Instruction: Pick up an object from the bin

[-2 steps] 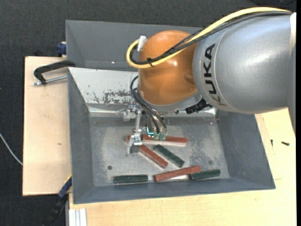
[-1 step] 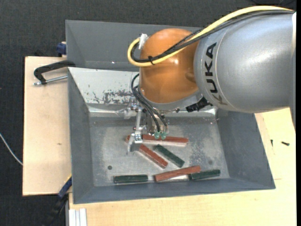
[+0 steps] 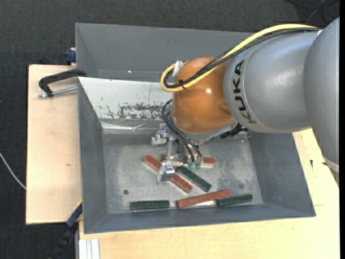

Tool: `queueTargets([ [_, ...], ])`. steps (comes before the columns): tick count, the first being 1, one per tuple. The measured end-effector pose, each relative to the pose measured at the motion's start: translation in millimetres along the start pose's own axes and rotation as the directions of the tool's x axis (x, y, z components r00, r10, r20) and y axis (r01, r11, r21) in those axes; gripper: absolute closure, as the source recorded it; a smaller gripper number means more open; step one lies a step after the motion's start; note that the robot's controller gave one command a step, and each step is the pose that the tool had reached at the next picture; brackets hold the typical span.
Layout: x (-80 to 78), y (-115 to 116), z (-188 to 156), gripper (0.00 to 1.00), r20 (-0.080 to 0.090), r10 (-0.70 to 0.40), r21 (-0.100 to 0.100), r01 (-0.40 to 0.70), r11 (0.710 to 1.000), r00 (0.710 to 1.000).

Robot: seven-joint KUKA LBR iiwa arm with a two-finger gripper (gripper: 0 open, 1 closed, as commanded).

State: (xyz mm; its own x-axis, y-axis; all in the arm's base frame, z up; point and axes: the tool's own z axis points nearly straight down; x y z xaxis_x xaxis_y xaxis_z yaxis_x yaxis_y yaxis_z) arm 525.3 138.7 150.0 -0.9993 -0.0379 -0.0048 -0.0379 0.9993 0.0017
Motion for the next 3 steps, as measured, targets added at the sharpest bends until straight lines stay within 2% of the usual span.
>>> queueTargets([
  [1, 14.6, -41.3, 0.9, 0.00, -0.006, 0.200, 0.002, -0.200, 0.980, 0.980],
  [2, -5.9, -72.5, 2.6, 0.00, 0.001, 0.036, 0.000, -0.036, 0.999, 0.999],
  [3, 9.7, -66.4, 47.8, 0.00, -0.003, 0.291, 0.002, -0.291, 0.957, 0.957],
])
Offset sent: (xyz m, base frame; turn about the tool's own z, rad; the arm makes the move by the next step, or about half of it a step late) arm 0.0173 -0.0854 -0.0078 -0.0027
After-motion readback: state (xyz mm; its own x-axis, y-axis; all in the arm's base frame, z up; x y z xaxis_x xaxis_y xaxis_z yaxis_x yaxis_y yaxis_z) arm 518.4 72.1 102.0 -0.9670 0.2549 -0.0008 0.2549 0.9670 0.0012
